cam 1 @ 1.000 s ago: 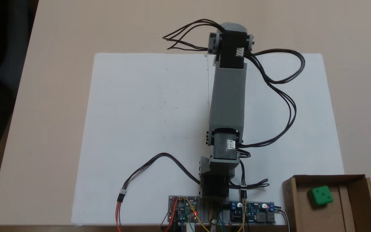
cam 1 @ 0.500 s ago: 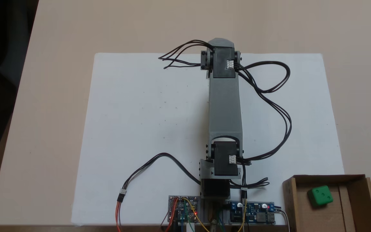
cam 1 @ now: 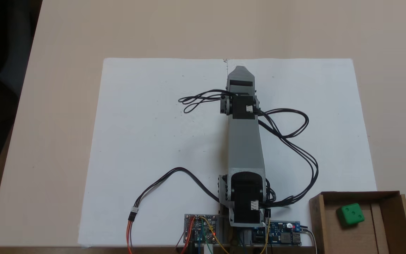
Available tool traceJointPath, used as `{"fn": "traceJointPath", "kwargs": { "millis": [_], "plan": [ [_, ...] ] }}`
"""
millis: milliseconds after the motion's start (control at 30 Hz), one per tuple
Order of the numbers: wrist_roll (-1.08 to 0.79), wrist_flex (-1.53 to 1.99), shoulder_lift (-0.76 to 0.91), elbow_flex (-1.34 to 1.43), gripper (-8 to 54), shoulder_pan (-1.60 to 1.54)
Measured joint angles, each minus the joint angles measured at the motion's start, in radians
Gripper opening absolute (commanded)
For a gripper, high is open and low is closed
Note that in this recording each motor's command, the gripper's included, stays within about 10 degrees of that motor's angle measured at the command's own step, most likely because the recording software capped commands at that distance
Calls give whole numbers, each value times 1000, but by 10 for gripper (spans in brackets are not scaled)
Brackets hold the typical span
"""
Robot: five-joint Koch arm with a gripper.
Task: Grasp a green dice and put it in the bin.
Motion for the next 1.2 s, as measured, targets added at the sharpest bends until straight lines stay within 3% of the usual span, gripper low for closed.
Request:
{"fn": "traceJointPath", "kwargs": {
  "millis": [700,967,1067,1200],
  "plan": [
    [-8,-914,100,813,432,63],
    [-14,-1216,163,902,433,34],
    [-14,-1238,272,902,432,20],
    [-14,-1238,287,902,432,15]
  ]
}}
